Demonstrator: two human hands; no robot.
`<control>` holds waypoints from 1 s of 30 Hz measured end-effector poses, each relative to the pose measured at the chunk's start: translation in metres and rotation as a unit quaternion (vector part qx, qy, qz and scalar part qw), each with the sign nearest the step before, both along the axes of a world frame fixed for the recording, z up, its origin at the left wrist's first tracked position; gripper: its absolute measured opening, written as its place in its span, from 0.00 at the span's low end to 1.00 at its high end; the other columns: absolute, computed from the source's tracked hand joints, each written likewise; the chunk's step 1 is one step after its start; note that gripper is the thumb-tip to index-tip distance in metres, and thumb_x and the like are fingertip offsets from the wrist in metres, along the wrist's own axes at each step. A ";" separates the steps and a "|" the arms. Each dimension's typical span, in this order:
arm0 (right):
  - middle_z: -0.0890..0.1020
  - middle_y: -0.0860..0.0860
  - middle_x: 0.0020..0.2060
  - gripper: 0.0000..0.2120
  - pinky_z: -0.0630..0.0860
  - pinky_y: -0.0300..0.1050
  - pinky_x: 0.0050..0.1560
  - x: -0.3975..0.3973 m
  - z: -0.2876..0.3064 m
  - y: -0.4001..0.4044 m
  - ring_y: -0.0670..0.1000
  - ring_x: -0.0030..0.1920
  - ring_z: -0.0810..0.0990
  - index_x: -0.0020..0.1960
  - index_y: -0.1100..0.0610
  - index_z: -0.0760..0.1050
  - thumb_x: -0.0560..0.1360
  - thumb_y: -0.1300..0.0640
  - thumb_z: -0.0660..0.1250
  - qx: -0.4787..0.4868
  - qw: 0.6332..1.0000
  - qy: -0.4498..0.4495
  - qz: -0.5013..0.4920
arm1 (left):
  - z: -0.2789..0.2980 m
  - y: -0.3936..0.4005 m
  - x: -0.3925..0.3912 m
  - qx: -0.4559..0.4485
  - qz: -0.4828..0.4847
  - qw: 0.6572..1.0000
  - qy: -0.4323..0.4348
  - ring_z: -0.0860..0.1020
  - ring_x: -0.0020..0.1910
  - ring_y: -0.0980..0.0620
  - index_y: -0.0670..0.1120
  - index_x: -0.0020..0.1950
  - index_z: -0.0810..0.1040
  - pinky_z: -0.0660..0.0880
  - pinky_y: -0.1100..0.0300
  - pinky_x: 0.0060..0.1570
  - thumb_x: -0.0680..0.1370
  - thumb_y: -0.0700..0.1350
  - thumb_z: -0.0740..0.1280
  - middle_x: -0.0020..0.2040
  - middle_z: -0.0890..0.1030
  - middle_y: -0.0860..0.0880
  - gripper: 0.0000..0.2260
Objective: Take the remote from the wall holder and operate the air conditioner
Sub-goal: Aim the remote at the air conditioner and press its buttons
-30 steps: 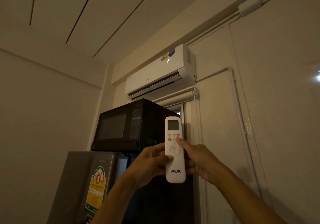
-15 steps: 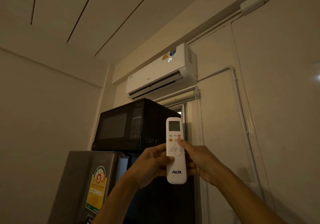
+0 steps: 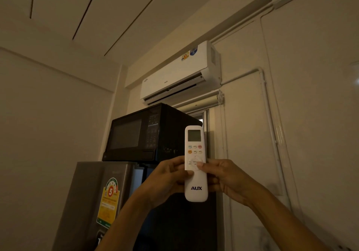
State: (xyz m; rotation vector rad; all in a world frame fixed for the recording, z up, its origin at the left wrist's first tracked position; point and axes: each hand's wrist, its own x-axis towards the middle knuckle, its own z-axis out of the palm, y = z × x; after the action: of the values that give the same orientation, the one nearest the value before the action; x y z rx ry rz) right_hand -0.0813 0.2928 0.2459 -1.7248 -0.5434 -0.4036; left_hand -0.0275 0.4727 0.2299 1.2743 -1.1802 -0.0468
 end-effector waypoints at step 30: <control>0.85 0.45 0.52 0.19 0.82 0.51 0.47 -0.035 -0.203 -0.067 0.49 0.51 0.83 0.57 0.41 0.73 0.72 0.59 0.68 0.023 0.987 0.060 -0.146 | -0.187 -0.082 -0.012 0.075 -0.002 0.994 0.082 0.79 0.58 0.54 0.56 0.66 0.69 0.81 0.57 0.50 0.77 0.37 0.64 0.60 0.80 0.53 0.21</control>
State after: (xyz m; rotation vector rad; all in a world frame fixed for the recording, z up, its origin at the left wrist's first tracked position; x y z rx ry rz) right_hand -0.1167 0.2258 0.0427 -1.7751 -0.1927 -0.5106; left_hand -0.0394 0.3902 0.0426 1.3730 -1.0517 -0.2433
